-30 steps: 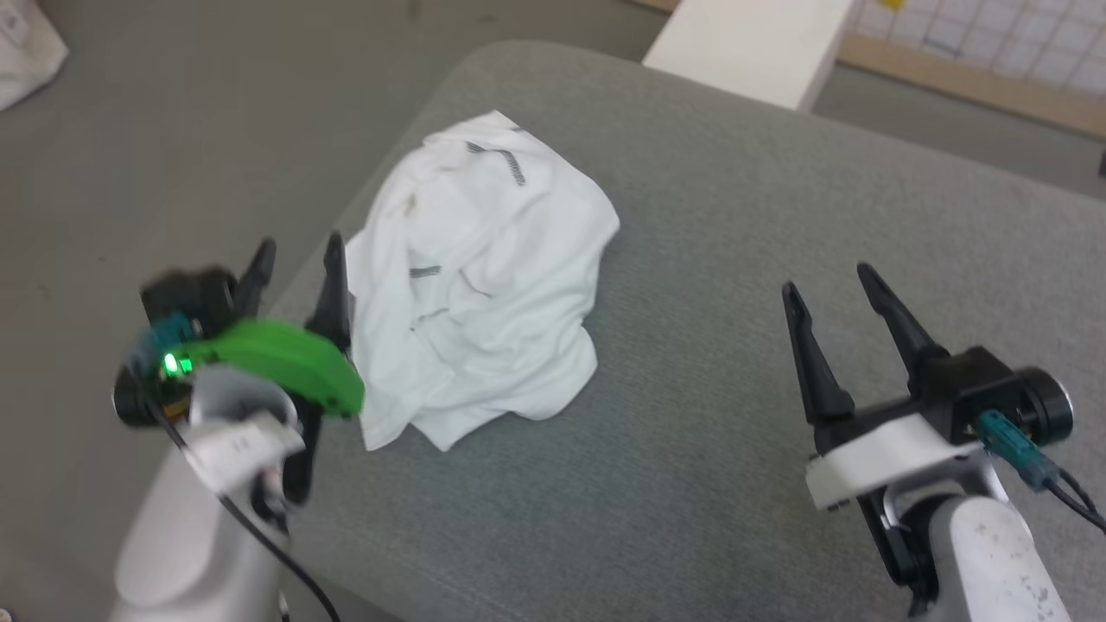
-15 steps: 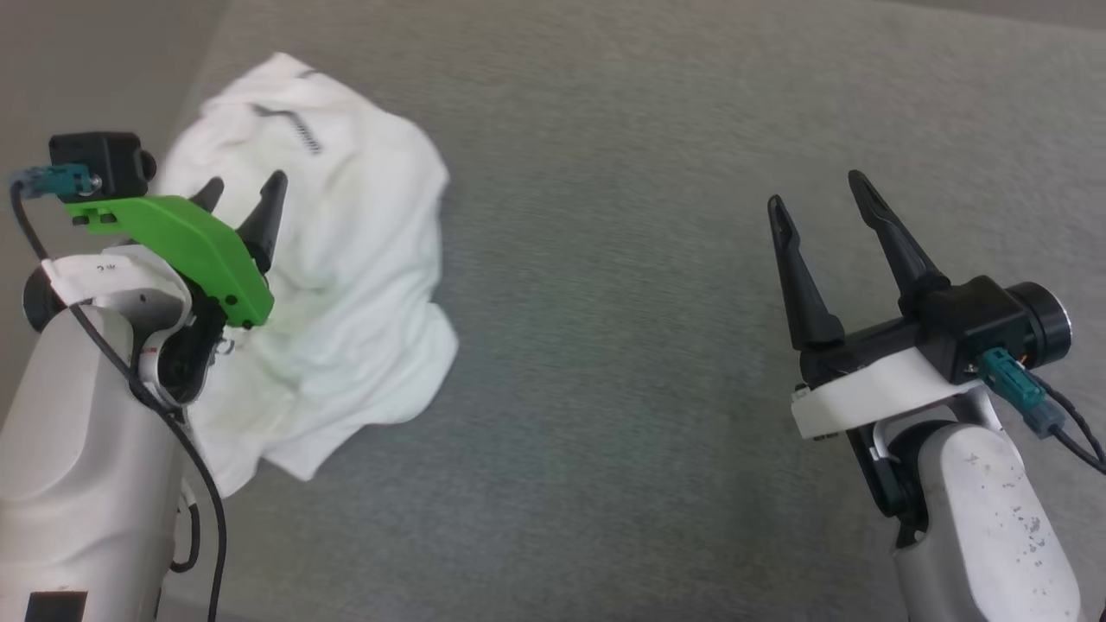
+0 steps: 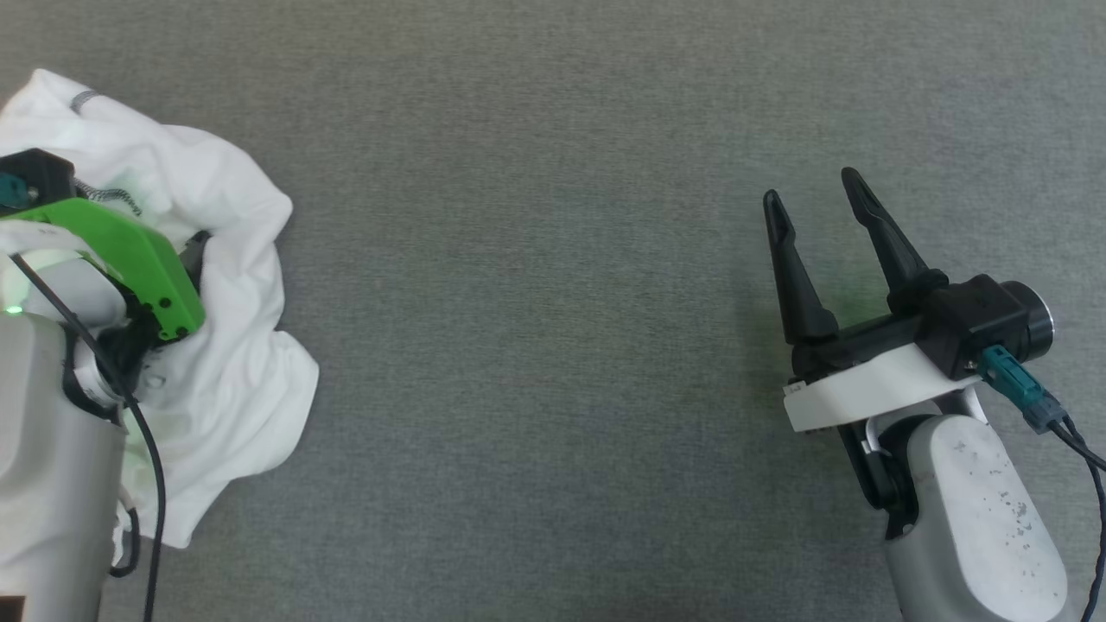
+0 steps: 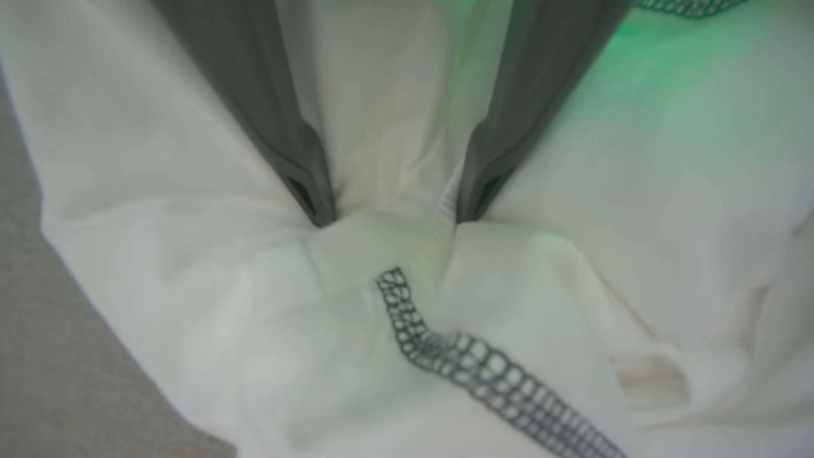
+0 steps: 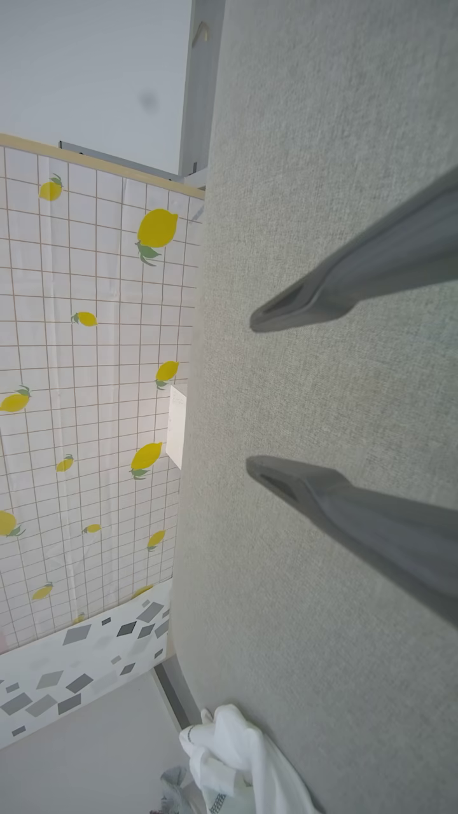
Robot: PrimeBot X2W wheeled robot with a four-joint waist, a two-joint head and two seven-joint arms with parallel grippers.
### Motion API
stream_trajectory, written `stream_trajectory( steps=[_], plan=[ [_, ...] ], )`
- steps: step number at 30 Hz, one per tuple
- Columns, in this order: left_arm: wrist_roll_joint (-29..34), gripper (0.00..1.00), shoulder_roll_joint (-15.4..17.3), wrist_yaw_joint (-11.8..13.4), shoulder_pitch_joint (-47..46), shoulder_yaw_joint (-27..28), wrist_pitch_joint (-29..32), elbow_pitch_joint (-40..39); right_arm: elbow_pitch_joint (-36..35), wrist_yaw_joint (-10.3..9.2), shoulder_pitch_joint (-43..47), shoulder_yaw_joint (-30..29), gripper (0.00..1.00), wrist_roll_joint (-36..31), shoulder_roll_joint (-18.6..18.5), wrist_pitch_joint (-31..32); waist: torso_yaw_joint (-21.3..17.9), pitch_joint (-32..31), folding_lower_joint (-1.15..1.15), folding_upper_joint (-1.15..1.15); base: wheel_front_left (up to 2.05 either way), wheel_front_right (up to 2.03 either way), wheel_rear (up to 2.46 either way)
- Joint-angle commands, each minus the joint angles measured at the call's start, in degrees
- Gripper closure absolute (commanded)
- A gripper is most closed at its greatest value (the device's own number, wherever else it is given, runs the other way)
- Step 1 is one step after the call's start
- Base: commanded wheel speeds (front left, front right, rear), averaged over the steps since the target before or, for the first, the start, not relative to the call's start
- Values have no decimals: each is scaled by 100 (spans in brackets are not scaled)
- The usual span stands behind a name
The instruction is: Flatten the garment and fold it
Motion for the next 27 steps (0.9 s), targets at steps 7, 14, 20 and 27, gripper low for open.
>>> stream_trajectory(
  steps=[7, 14, 20, 27],
  plan=[
    [257, 100, 229, 359, 539, -96, 232, -24, 182, -10, -113, -43, 0, 120, -1, -119, -84, -100, 1, -1, 0, 0, 0],
    [831, 100, 575, 484, 583, 130, -1536, -522, 370, -10, 78, -170, 0, 127, -1, -168, 85, -767, 1, -1, 0, 0, 0],
    [1204, 100, 760, 415, 485, 141, -2658, -1185, 451, -10, 439, -292, 0, 203, -1, -171, 168, -1556, 1, -1, 0, 0, 0],
    [1518, 100, 814, 336, 82, -120, -2922, -1990, 460, -10, 816, -441, 0, 254, -1, -109, 11, -2256, 1, -1, 0, 0, 0]
  ],
)
